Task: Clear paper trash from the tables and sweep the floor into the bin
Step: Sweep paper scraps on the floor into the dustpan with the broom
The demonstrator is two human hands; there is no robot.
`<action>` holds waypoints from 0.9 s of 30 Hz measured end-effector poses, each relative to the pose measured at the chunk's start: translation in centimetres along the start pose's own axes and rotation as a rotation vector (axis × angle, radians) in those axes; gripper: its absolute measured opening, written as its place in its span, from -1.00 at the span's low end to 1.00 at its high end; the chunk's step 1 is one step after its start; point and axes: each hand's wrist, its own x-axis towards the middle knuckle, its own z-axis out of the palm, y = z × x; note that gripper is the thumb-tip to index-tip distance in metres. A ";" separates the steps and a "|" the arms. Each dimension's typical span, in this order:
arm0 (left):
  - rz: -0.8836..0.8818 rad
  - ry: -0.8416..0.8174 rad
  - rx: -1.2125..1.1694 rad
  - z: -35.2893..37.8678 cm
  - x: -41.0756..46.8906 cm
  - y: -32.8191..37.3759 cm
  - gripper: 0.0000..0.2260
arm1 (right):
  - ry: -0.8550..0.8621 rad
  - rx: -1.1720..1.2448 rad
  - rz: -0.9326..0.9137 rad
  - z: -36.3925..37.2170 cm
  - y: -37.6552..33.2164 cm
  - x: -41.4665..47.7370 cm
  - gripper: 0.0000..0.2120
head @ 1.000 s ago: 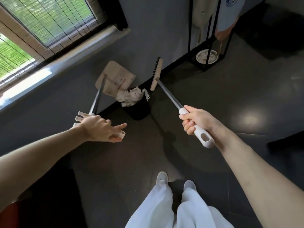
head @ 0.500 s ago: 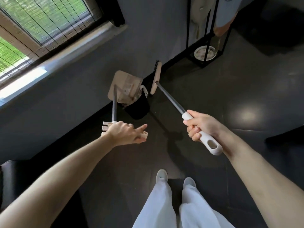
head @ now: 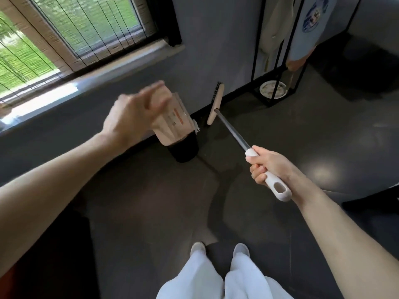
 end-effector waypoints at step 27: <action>0.795 -1.180 -0.495 17.8 -27.2 19.6 -0.37 | 0.821 0.695 -0.077 -4.0 36.0 -29.0 -0.33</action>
